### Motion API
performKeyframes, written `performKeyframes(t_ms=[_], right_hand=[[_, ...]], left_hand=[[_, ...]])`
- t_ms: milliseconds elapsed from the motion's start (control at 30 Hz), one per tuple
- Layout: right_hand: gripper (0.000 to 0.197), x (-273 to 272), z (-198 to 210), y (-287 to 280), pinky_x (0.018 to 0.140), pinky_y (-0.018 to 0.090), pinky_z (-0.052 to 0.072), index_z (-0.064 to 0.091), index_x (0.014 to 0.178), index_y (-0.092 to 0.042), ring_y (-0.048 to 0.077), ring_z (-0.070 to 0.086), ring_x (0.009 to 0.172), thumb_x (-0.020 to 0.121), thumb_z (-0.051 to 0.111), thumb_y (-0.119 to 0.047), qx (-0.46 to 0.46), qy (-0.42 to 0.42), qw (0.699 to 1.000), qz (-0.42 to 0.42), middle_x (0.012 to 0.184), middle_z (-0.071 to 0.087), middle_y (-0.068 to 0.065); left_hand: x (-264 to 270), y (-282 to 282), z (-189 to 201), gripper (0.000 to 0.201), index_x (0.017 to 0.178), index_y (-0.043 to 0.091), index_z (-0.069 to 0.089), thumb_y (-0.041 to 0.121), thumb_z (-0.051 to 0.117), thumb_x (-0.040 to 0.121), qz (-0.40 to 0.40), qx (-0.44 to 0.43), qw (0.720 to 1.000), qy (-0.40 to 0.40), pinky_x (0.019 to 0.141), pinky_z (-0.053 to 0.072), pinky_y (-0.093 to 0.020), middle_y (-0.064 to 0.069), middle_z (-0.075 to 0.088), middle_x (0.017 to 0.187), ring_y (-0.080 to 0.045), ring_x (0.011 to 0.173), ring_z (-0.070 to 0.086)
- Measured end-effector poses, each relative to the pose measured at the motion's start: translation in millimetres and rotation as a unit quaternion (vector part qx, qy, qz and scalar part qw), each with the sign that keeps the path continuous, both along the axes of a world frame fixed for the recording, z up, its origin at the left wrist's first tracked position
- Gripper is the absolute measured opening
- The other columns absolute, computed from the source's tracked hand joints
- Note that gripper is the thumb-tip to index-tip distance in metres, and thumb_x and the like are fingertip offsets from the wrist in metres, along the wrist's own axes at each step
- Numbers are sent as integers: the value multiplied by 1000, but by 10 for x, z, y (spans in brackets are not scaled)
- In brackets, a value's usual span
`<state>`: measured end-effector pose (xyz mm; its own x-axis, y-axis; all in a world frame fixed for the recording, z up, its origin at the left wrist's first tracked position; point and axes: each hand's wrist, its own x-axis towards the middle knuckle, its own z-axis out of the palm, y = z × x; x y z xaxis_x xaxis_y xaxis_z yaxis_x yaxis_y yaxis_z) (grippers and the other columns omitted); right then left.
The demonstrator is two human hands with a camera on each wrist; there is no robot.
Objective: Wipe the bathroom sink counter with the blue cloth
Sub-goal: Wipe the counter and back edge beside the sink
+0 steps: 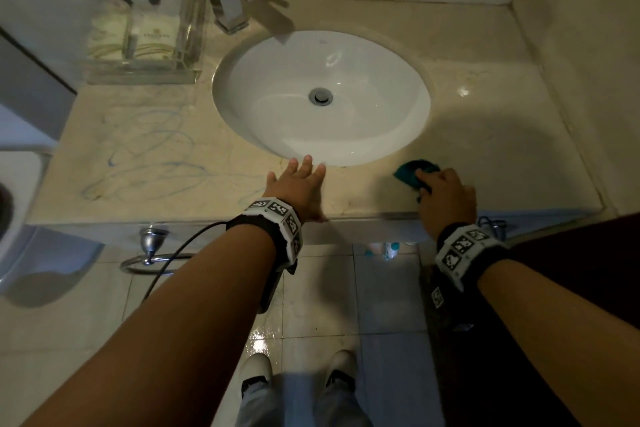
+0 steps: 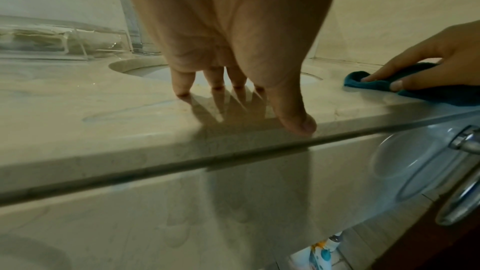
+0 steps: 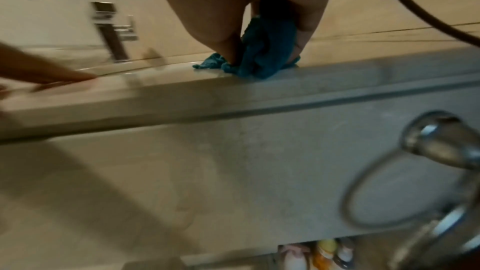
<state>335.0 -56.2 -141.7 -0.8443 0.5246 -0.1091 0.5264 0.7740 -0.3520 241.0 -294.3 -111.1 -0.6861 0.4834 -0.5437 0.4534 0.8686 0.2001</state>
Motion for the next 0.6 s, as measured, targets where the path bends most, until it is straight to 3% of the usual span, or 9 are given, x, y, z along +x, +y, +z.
performKeyframes(t_ms=[100, 267, 400, 500, 600], right_hand=[[38, -31, -25, -475, 84, 28, 27, 53, 128, -25, 34, 49, 105, 92, 45, -15, 20, 14, 994, 108, 124, 49, 8], [36, -19, 32, -721, 91, 34, 36, 56, 126, -28, 37, 49, 104, 93, 49, -16, 25, 16, 975, 222, 125, 52, 5], [36, -140, 83, -543, 93, 35, 36, 55, 127, -26, 38, 48, 104, 94, 46, -15, 18, -2, 989, 146, 124, 50, 7], [39, -248, 114, -803, 94, 35, 36, 50, 131, -22, 36, 46, 106, 93, 44, -16, 10, -25, 998, 56, 132, 43, 14], [37, -368, 15, -1280, 89, 25, 28, 49, 129, -24, 31, 44, 111, 93, 42, -18, -3, -26, 995, 97, 135, 40, 15]], left_hand=[[10, 0, 5, 105, 151, 24, 1, 50, 70, 77, 1, 4, 1000, 3, 113, 11, -58, -3, -7, 160, -28, 146, -2], [2, -240, 27, 95, 151, 26, 6, 52, 64, 80, -1, 29, 999, 32, 117, 13, -51, -5, -5, 160, -25, 146, 2], [-60, -740, 71, 100, 150, 29, -1, 62, 60, 78, 53, -2, 996, 77, 114, 8, -57, -2, -13, 159, -26, 147, -4], [-93, -1110, 113, 104, 150, 31, -3, 64, 62, 76, 91, -15, 994, 63, 115, 7, -58, 0, -13, 159, -25, 147, -5], [-91, -1326, 89, 102, 151, 31, -2, 66, 59, 77, 120, -21, 992, 38, 115, 11, -56, 2, -14, 159, -22, 147, -6]])
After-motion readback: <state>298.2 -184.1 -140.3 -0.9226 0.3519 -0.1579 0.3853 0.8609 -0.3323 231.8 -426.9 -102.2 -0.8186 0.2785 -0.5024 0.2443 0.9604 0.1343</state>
